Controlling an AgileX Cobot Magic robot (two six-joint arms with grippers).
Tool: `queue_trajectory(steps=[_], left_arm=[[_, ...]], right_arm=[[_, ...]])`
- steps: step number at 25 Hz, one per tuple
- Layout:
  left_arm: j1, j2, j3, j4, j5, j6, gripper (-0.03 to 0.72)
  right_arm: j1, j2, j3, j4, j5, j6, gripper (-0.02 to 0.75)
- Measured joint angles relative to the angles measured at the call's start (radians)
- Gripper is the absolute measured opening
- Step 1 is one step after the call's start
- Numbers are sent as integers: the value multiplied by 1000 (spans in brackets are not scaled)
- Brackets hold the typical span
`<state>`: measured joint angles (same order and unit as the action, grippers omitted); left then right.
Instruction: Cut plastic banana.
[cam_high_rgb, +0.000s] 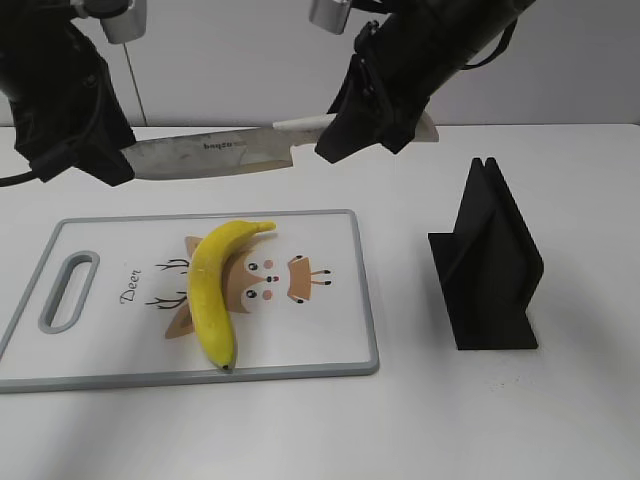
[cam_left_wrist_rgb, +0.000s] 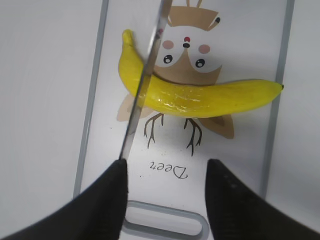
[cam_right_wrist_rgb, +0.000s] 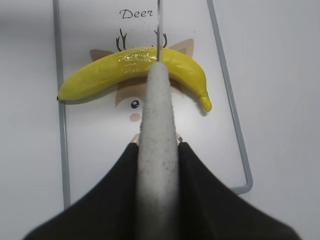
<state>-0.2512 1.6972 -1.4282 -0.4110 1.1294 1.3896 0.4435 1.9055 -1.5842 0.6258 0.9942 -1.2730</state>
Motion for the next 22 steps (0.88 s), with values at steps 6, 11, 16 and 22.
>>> queue_trajectory(steps=[6, 11, 16, 22], left_arm=[[0, 0, 0, 8, 7, 0, 461], [0, -4, 0, 21, -6, 1, 461], [0, -52, 0, 30, -20, 3, 462], [0, -43, 0, 23, 2, 3, 463]], right_arm=[[9, 0, 0, -6, -5, -5, 183], [16, 0, -2, -52, 28, -25, 183], [20, 0, -2, -66, 34, -27, 183], [21, 0, -2, -13, 33, -61, 183]])
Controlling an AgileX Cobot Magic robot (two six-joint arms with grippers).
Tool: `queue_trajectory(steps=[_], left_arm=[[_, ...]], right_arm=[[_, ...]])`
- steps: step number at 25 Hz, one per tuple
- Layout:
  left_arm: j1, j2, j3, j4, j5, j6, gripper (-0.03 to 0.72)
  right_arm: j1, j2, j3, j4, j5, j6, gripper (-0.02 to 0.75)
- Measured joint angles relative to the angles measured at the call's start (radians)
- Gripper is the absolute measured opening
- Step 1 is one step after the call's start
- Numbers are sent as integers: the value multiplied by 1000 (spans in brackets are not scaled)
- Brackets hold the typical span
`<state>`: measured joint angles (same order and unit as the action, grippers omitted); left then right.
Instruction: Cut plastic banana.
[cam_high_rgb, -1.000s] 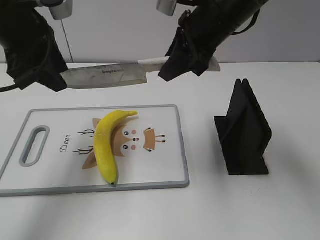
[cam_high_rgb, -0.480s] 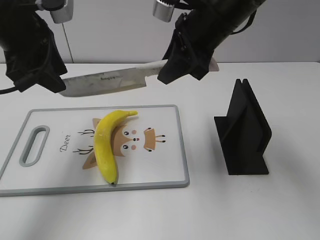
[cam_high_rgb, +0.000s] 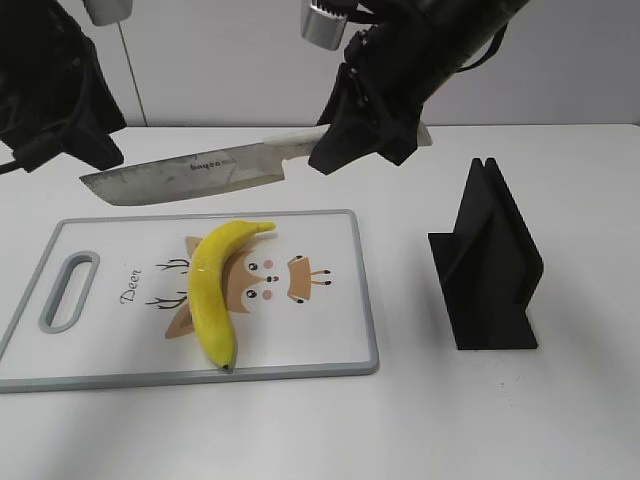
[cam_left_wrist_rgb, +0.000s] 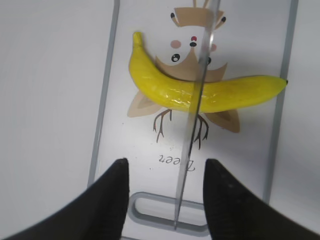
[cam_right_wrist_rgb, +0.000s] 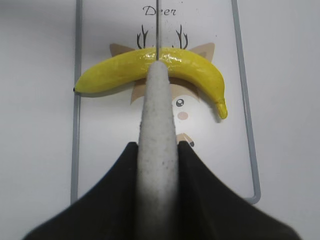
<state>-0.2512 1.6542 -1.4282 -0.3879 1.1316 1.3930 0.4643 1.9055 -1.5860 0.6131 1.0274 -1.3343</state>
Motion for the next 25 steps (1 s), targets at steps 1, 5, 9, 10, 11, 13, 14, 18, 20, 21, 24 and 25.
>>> queue_trajectory(steps=[1, 5, 9, 10, 11, 13, 14, 18, 20, 21, 24, 25], left_arm=[[0, 6, 0, 0, 3, 0, 463], [0, 26, 25, 1, -3, 0, 463], [0, 31, 67, 7, -25, 0, 463], [0, 31, 70, 7, -33, 0, 459], [0, 31, 70, 7, -41, 0, 453], [0, 31, 70, -2, -53, 0, 429], [0, 31, 70, -8, -55, 0, 417], [0, 31, 70, -19, -55, 0, 367], [0, 31, 70, -19, -55, 0, 322], [0, 31, 70, -19, -55, 0, 298], [0, 31, 70, -14, -56, 0, 213], [0, 31, 70, -5, -56, 0, 184]], right_arm=[[0, 0, 0, 5, -3, -4, 183], [0, 0, 0, 14, -15, -8, 183], [0, 0, 0, 21, -29, -8, 183], [0, 0, 0, 23, -30, -8, 183], [0, 0, 0, 23, -30, -8, 183], [0, 1, 0, 25, -30, -8, 183], [0, 2, 0, 30, -30, -8, 183], [0, 25, 0, 64, -31, -9, 183], [0, 34, 0, 73, -31, -9, 183], [0, 37, 0, 74, -31, -9, 183], [0, 39, 0, 80, -31, -10, 183], [0, 40, 0, 87, -31, -12, 183]])
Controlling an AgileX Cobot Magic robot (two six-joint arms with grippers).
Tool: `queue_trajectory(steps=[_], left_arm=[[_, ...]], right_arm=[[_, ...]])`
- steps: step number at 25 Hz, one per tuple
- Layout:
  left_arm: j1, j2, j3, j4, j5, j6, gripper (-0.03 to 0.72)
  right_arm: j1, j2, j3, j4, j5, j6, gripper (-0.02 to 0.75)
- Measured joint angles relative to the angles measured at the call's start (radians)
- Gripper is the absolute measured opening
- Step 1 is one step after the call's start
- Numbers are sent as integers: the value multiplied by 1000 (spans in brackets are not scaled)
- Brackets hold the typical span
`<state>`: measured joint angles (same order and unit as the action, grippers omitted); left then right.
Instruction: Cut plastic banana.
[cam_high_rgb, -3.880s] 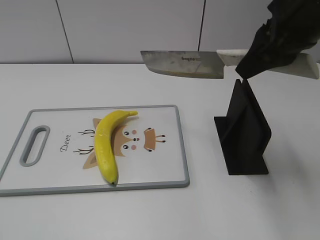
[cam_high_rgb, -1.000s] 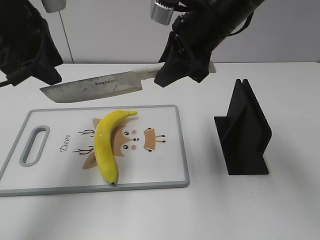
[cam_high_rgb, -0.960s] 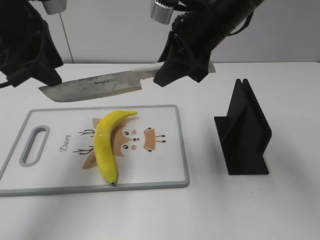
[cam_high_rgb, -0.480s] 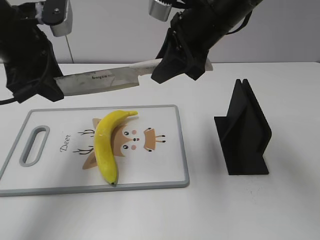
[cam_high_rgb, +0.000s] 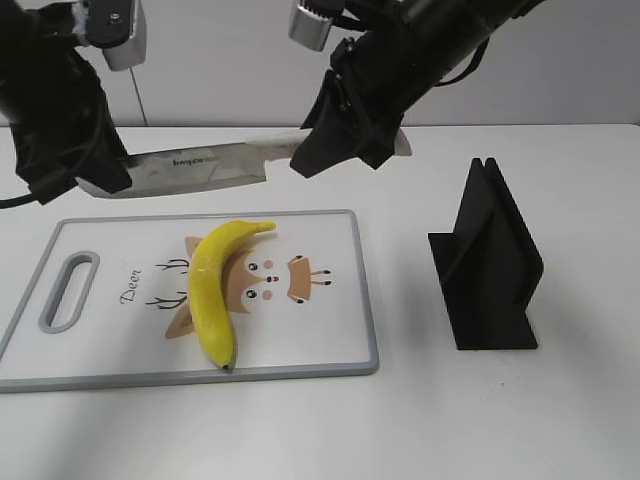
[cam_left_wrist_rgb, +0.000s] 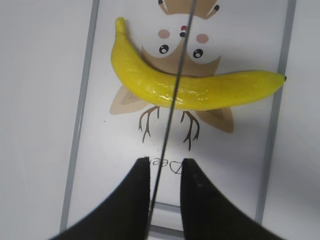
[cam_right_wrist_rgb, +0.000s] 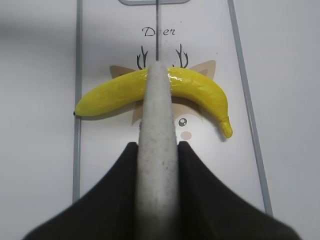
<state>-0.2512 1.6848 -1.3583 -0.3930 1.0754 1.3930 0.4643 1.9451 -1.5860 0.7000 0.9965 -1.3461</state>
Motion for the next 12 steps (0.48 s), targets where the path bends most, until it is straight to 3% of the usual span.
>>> queue_trajectory(steps=[4, 12], left_arm=[[0, 1, 0, 56, 4, 1, 22], [0, 10, 5, 69, 3, 5, -9]], right_arm=[[1, 13, 0, 41, 1, -8, 183], [1, 30, 0, 41, -11, -52, 183]])
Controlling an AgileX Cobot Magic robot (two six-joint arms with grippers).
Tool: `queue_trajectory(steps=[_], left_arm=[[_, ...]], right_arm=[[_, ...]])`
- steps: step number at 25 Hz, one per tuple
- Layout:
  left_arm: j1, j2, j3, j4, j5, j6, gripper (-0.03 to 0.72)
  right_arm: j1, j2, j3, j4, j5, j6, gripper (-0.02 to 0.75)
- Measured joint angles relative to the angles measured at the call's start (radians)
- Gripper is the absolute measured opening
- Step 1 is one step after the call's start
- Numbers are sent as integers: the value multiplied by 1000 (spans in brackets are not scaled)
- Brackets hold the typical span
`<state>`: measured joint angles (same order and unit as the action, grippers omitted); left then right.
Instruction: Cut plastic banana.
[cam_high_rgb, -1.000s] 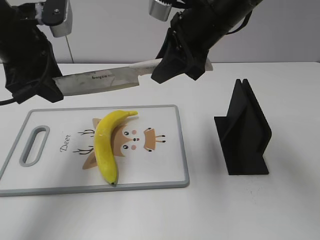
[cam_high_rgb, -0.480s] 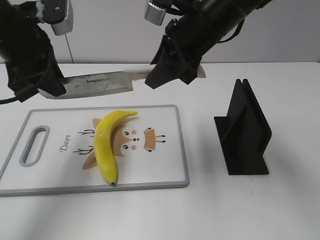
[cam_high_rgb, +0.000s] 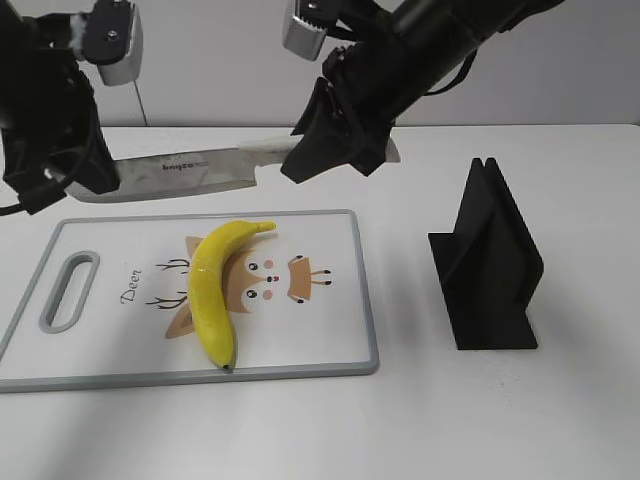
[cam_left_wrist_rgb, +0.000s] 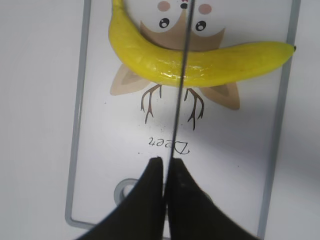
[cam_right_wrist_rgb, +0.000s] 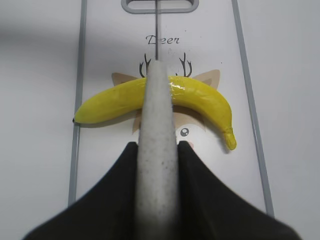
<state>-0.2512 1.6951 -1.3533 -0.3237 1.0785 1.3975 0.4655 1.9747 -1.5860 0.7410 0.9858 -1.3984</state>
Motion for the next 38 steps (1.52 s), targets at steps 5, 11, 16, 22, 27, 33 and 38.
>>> queue_trajectory(steps=[5, 11, 16, 22, 27, 33, 38], left_arm=[[-3, 12, 105, -5, -85, -48, -10], [-4, 21, 168, 14, -168, -59, -10], [-4, 27, 173, 51, -211, -59, -10], [-13, 84, 173, 15, -224, -58, -10], [-18, 96, 174, 16, -232, -58, -9], [-18, 177, 174, -8, -246, -56, -7], [-18, 192, 163, -12, -241, -53, -5]], right_arm=[[6, 28, 0, -49, 2, -4, 183], [29, 75, 0, -86, -24, 5, 183], [47, 92, -6, -130, -66, 46, 183], [52, 101, 14, -202, -66, 105, 183], [52, 128, 34, -214, -84, 114, 183], [54, 177, 34, -238, -90, 117, 183], [54, 204, 31, -255, -90, 122, 183]])
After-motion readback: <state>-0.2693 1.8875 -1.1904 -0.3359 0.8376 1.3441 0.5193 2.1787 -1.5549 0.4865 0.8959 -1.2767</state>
